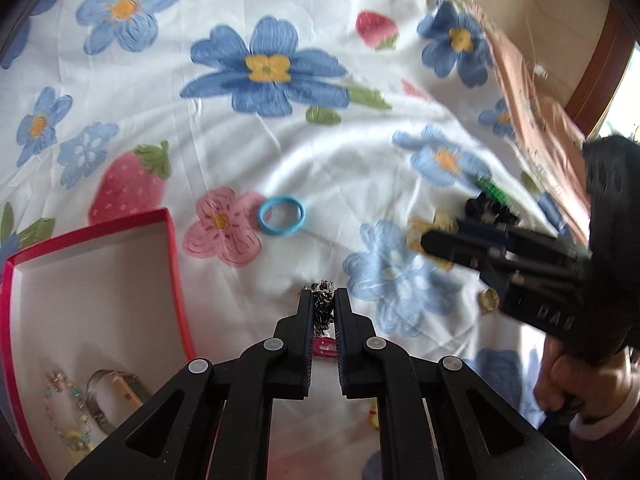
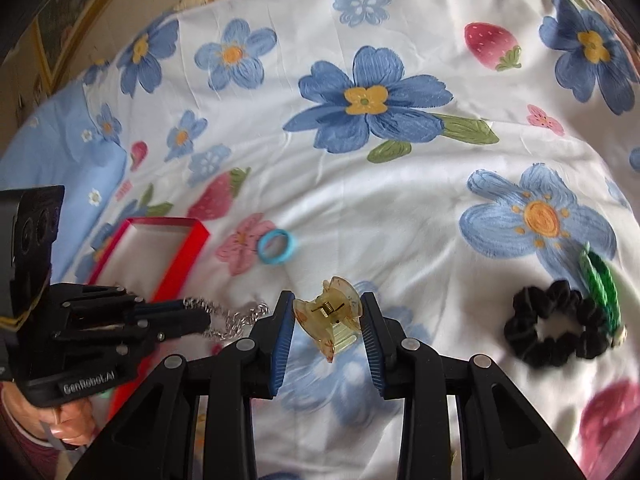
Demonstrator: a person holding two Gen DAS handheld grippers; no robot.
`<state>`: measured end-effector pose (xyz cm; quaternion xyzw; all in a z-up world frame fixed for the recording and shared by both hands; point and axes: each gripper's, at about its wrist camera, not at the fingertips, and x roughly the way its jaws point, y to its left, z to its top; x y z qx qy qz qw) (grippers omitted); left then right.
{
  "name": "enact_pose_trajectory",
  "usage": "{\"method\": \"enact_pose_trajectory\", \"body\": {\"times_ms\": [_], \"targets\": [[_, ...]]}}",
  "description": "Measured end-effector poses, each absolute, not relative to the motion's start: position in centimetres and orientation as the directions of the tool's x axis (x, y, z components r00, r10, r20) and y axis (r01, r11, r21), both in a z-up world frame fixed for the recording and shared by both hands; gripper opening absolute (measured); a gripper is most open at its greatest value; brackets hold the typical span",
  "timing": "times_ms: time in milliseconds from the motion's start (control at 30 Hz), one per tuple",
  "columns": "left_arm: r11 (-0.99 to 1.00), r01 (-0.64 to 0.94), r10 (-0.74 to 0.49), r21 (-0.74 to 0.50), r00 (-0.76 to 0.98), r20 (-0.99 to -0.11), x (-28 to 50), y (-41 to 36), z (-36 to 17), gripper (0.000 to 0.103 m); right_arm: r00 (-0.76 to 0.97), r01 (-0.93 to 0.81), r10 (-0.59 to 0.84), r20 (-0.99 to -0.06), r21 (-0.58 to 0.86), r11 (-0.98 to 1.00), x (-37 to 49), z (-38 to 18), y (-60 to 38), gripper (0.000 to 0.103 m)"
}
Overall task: Organize jewelry
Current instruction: 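Carry the chain and claw clip into the box and open both tools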
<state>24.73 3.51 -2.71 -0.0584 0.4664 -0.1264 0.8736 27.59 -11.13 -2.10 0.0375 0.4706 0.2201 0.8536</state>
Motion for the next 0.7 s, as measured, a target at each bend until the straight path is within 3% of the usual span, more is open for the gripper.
{"method": "enact_pose_trajectory", "body": {"times_ms": [700], "targets": [[0.96, 0.048, -0.233, -0.274, 0.679, -0.696, 15.6, 12.4, 4.1, 0.008, 0.418, -0.446, 0.541, -0.73, 0.354, 0.822, 23.5, 0.9, -3.4, 0.033]]}}
